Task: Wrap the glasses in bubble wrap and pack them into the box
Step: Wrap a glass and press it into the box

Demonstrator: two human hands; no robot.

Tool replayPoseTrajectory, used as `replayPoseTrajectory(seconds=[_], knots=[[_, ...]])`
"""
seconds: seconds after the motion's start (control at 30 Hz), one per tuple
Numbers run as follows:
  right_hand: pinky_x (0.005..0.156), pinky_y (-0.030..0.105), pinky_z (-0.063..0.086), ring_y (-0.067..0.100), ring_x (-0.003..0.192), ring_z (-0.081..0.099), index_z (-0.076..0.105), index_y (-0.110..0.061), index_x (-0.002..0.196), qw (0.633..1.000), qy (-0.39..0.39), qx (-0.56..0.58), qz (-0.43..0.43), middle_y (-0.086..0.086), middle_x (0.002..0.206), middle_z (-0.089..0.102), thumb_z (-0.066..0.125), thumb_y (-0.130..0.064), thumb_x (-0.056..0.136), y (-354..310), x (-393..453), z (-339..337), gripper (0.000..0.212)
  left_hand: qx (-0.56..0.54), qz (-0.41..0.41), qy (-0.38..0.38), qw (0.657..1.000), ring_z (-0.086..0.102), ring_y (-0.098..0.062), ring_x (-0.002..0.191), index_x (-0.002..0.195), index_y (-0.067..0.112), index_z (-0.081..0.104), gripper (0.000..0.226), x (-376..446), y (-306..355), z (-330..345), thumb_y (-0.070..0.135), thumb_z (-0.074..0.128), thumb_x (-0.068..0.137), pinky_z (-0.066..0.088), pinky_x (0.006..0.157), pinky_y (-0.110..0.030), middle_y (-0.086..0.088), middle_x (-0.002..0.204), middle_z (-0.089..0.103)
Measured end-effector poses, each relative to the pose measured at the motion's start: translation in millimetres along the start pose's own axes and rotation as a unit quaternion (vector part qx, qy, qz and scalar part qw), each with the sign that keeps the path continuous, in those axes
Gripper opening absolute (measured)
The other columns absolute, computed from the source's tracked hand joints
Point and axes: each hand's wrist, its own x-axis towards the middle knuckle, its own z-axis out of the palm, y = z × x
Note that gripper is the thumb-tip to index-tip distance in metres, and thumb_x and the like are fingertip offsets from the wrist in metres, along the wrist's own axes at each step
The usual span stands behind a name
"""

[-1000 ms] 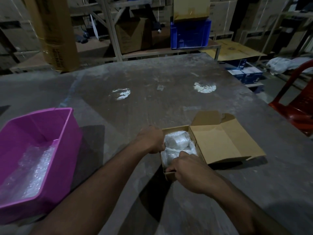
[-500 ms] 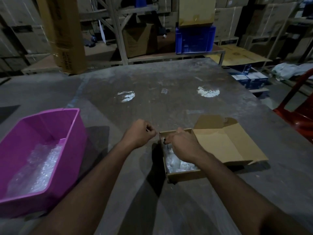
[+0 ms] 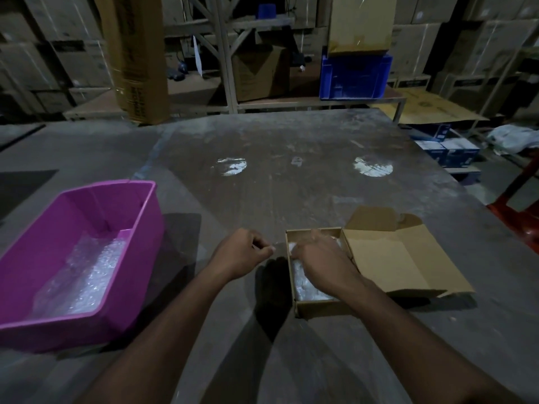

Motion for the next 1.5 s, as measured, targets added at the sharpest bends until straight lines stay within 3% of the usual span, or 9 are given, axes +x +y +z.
replayPoseTrajectory(seconds=[0.23,0.33,0.53,0.7,0.87,0.97,1.17,1.3,1.5], knots=[[0.073,0.033,0.043,0.025,0.100,0.057,0.070,-0.022,0.111,0.996,-0.025,0.060,0.053,0.009,0.112,0.061,0.056,0.003,0.075,-15.2,-16.2,4.5,0.046,-0.021,0.006,0.006,1.000,0.067,-0.005,0.075,0.083,0.029,0.077,0.014,-11.4,-0.8,-8.9,0.039,0.072,0.092,0.057,0.075,-0.035,0.017,0.076,0.070],[0.087,0.034,0.052,0.024,0.105,0.060,0.070,-0.032,0.120,0.991,-0.026,0.089,0.094,0.004,0.127,0.055,0.073,-0.009,0.074,-23.2,-19.3,-7.2,0.052,-0.033,0.003,0.015,0.999,0.068,-0.006,0.077,0.083,0.031,0.075,0.013,-21.6,-2.8,-18.9,0.039,0.072,0.092,0.059,0.077,-0.039,0.014,0.082,0.073],[0.091,0.036,0.045,0.022,0.103,0.056,0.076,-0.015,0.103,0.970,0.119,0.212,0.009,0.003,0.107,0.070,0.049,-0.008,0.092,-64.1,-32.5,-34.6,0.030,-0.036,0.001,0.093,0.995,0.069,-0.004,0.077,0.089,0.035,0.074,0.008,-47.7,-20.4,-58.3,0.040,0.070,0.093,0.060,0.078,-0.038,0.012,0.087,0.075],[0.085,0.010,0.035,0.006,0.098,0.051,0.079,-0.024,0.103,0.947,0.051,0.305,-0.083,-0.012,0.105,0.073,0.048,-0.008,0.089,-124.9,-6.7,-34.2,0.038,-0.072,-0.014,0.202,0.977,0.069,0.003,0.073,0.091,0.027,0.077,0.009,-72.4,-55.1,-96.1,0.035,0.073,0.090,0.056,0.068,-0.027,0.017,0.081,0.074],[0.087,0.016,0.039,0.007,0.099,0.054,0.078,-0.027,0.103,0.931,0.041,0.340,-0.125,-0.017,0.101,0.070,0.052,-0.009,0.093,-191.7,29.8,-33.8,0.033,-0.057,-0.062,0.262,0.961,0.058,0.008,0.056,0.090,0.026,0.077,0.008,-102.2,-110.8,-141.4,0.033,0.072,0.092,0.040,0.057,-0.021,0.024,0.066,0.066],[0.086,0.020,0.042,0.006,0.097,0.054,0.078,-0.024,0.103,0.924,0.059,0.346,-0.148,-0.014,0.102,0.071,0.054,-0.005,0.091,-234.6,51.6,-43.9,0.034,-0.029,-0.099,0.287,0.952,0.065,-0.002,0.071,0.094,0.025,0.077,0.009,-116.2,-148.4,-169.9,0.033,0.072,0.093,0.050,0.065,-0.027,0.015,0.083,0.073],[0.092,0.034,0.052,0.021,0.108,0.066,0.077,-0.011,0.106,0.959,0.025,0.213,-0.185,0.005,0.112,0.075,0.054,-0.004,0.087,-311.3,98.1,-41.4,0.030,0.075,-0.256,0.080,0.960,0.067,-0.032,0.107,0.122,0.008,0.069,0.043,-114.3,-227.2,-197.1,0.036,0.076,0.089,0.053,0.091,-0.039,-0.012,0.122,0.072],[0.068,0.033,0.044,0.031,0.095,0.066,0.061,-0.006,0.082,0.972,-0.123,0.005,-0.202,0.013,0.097,0.066,0.062,0.002,0.083,-347.2,113.9,-28.8,0.008,0.118,-0.243,-0.002,0.963,0.059,-0.028,0.124,0.138,0.014,0.059,0.061,-110.3,-251.0,-199.7,0.041,0.078,0.087,0.048,0.102,-0.035,-0.008,0.142,0.060],[0.075,0.033,0.047,0.026,0.110,0.065,0.065,-0.009,0.116,0.949,-0.221,-0.134,-0.182,0.008,0.121,0.066,0.058,-0.008,0.094,-373.9,139.8,-6.2,0.023,0.122,-0.190,-0.046,0.973,0.057,-0.026,0.127,0.142,0.015,0.055,0.062,-100.7,-259.3,-202.3,0.034,0.079,0.088,0.046,0.106,-0.037,-0.008,0.144,0.058]])
